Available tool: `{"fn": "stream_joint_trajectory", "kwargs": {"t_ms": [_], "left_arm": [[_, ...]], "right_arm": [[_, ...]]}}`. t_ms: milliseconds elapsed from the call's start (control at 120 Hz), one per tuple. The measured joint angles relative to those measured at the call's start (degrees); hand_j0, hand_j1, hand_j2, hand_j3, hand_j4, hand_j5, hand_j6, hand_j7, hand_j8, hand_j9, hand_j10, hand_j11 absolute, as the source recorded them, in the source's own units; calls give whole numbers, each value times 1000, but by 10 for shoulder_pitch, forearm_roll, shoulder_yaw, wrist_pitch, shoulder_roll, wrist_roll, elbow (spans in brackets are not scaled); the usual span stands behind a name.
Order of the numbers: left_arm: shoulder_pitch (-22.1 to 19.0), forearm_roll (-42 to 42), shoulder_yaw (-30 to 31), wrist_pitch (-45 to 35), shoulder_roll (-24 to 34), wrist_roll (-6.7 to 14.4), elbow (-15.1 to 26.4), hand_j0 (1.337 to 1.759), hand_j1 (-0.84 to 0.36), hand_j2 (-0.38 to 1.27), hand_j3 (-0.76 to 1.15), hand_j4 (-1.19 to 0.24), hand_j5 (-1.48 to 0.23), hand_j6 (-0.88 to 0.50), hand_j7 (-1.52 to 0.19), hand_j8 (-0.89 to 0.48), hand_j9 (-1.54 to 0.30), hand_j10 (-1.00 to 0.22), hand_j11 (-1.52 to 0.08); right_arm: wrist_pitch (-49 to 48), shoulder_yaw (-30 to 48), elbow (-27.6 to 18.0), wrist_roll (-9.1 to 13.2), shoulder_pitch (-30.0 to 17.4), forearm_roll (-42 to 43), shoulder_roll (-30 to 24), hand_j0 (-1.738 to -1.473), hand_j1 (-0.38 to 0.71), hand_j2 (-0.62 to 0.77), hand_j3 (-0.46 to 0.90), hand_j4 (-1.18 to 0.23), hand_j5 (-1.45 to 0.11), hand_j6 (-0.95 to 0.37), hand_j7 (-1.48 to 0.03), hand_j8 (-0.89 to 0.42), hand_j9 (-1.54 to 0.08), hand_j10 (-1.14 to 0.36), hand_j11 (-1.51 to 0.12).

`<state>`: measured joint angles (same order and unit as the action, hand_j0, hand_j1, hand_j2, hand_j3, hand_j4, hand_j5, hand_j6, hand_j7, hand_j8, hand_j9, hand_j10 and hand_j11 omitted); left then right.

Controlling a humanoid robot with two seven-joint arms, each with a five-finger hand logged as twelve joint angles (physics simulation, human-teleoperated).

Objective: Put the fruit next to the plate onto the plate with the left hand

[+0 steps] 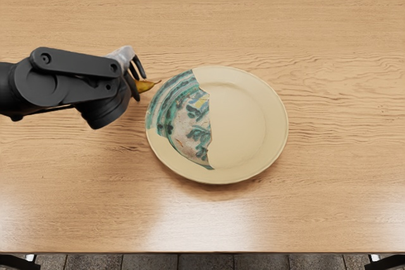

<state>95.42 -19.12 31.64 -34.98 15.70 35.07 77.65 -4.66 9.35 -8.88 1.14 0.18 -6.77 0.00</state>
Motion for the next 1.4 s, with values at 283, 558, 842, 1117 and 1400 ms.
{"fn": "stream_joint_trajectory", "kwargs": {"t_ms": [283, 558, 842, 1117, 1400], "left_arm": [[50, 2, -18, 0, -19, 0, 17, 1654, -298, 438, 0, -834, -1152, -595, -1134, -498, -1125, -629, -1116], [104, 22, -23, -1, -85, -1, 22, 1655, -320, 517, 0, -857, -1145, -767, -1141, -503, -1134, -605, -1136], [129, 46, -34, 0, -157, -1, 19, 1654, -348, 600, 0, -859, -1160, -837, -1157, -524, -1138, -625, -1150], [131, 52, -47, -1, -157, 0, 16, 1652, -365, 631, 0, -865, -1145, -860, -1142, -523, -1131, -623, -1156], [127, 58, -56, 0, -157, -1, 11, 1656, 53, 198, 0, -323, -425, -322, -424, -231, -420, -257, -428]], "right_arm": [[0, -1, 0, 0, 1, 0, 0, -1658, -310, -7, 0, -33, -43, -33, -43, -33, -43, -33, -43], [0, -1, 0, 0, 2, 0, 0, -1658, -310, -7, 0, -33, -43, -33, -43, -33, -43, -33, -43], [0, 0, 0, 0, 3, 0, 0, -1658, -310, -7, 0, -33, -43, -33, -43, -33, -43, -33, -43], [0, 0, 0, 0, 4, 0, 0, -1658, -310, -7, 0, -33, -43, -33, -43, -33, -43, -33, -43], [0, 1, 0, 0, 4, 0, 0, -1658, -310, -7, 0, -33, -43, -33, -43, -33, -43, -33, -43]]}}
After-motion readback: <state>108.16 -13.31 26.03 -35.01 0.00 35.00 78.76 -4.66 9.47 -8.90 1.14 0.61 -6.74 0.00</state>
